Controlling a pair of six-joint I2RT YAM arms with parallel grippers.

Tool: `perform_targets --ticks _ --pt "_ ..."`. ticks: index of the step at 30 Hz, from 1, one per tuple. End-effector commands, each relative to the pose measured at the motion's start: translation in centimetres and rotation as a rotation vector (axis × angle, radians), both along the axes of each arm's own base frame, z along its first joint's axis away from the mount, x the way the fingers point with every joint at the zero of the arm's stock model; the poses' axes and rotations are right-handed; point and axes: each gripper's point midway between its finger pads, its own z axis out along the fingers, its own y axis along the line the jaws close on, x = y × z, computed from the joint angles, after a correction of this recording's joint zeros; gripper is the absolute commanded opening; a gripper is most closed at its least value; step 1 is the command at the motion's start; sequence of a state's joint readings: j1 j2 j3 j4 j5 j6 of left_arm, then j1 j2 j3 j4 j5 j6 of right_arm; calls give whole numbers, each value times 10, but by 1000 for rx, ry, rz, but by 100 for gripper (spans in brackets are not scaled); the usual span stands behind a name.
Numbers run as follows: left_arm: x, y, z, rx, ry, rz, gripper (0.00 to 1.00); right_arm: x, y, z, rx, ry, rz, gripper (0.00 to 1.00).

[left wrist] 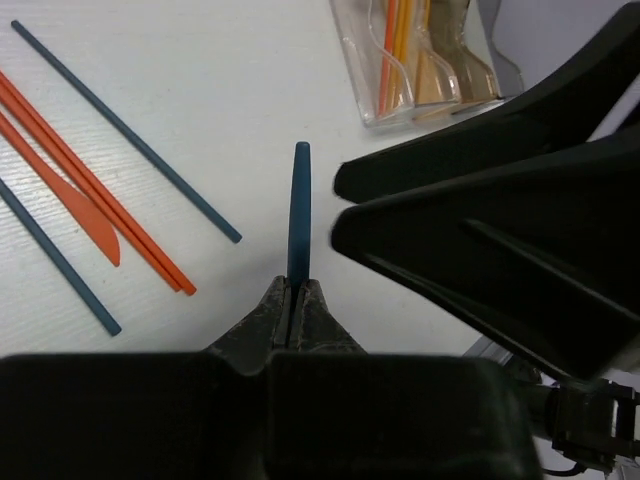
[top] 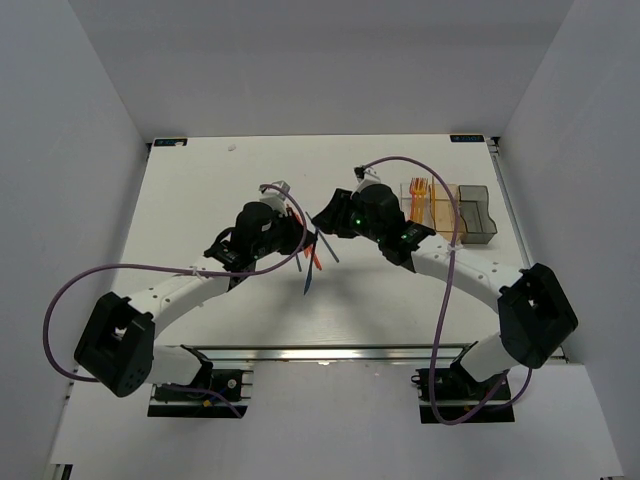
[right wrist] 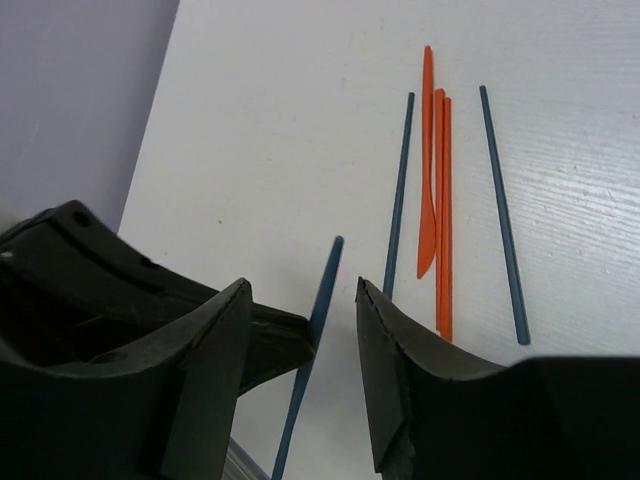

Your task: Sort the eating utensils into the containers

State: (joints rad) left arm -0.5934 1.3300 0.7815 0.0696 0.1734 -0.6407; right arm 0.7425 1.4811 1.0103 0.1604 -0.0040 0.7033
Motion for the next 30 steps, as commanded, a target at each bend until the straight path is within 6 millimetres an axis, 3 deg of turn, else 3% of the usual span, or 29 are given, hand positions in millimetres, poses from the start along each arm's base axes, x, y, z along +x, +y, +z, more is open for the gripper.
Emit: perform_targets --ticks 1,6,9,14,16,18,19,20,21,22,23,24,25,26,27,28,30 --pt "-5 -8 26 -73 -63 -34 0 7 2 5 -12 4 -53 51" --pt "-6 -11 31 -102 -77 -45 0 6 8 2 -29 7 -55 50" --pt "-8 -14 34 -122 -83 -61 0 7 13 -3 -23 13 -42 45" --pt "-8 -14 35 -132 -88 -63 0 8 16 0 -7 11 -39 22" --pt "-6 -12 34 -125 -90 -45 0 12 12 1 -15 -4 -67 0" --pt "3 -2 29 -79 -86 25 0 17 3 -7 -80 -13 -89 0" --pt "7 4 29 -51 -84 62 0 24 -5 -9 -122 -39 -121 8" --pt "6 15 16 18 -40 96 1 29 -19 -15 -176 -68 -132 19" --pt "12 24 19 57 -47 147 3 32 -35 -17 -204 -61 -161 26" --pt "14 33 20 93 -50 185 7 34 -46 -18 -215 -58 -176 30" --pt "9 44 9 164 -15 197 16 46 -70 -19 -227 -55 -220 35" --pt "8 50 8 199 -9 209 37 52 -83 -16 -253 -65 -234 45" --pt "11 55 15 219 -20 230 49 56 -107 -31 -318 -7 -256 48" --pt "8 58 16 239 -18 225 61 59 -115 -37 -358 18 -249 49" --pt "7 57 18 236 -27 217 88 68 -120 -38 -415 25 -237 50" --pt "5 52 20 217 -32 187 98 65 -133 -48 -490 60 -244 50" --pt "6 46 12 230 2 167 98 67 -144 -54 -540 71 -248 51"
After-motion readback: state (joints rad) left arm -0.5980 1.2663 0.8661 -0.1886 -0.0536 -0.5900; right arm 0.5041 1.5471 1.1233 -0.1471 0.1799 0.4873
